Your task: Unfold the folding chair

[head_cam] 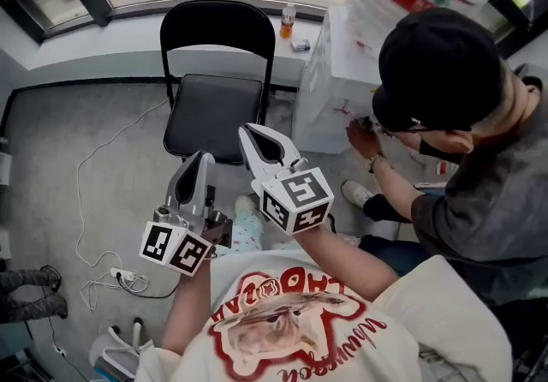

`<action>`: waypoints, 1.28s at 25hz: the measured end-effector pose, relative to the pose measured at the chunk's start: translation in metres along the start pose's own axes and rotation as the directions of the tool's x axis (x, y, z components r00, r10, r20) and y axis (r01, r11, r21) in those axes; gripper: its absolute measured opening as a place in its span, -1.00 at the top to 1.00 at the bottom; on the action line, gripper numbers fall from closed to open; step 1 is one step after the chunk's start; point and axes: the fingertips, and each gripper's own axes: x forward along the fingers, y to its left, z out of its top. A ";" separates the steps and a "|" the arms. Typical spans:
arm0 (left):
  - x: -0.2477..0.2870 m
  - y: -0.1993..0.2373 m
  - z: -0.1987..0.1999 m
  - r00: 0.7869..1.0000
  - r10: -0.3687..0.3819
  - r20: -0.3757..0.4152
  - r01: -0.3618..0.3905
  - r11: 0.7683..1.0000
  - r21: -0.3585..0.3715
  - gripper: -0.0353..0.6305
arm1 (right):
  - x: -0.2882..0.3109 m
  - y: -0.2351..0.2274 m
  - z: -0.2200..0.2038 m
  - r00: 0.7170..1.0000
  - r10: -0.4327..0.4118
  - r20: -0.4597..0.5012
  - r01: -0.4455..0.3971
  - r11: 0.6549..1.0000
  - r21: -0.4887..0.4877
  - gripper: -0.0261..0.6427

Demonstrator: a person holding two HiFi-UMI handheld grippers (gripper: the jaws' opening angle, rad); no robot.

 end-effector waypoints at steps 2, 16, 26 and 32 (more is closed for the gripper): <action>-0.016 -0.009 0.004 1.000 -0.003 -0.001 0.003 1.000 0.025 0.88 | -0.015 0.014 -0.001 1.000 0.025 -0.004 -0.025 1.000 -0.003 0.85; -0.088 -0.007 0.026 0.991 -0.103 -0.087 0.114 0.985 0.127 0.88 | -0.065 0.087 -0.009 0.984 -0.134 0.120 0.148 0.982 -0.118 0.85; -0.169 0.000 0.016 0.974 -0.162 -0.160 0.183 0.974 0.131 0.88 | -0.093 0.171 -0.062 0.974 -0.203 0.100 0.210 0.976 -0.062 0.85; -0.180 -0.007 0.016 0.973 -0.160 -0.165 0.182 0.975 0.128 0.88 | -0.099 0.190 -0.055 0.978 -0.187 0.096 0.194 0.979 -0.064 0.85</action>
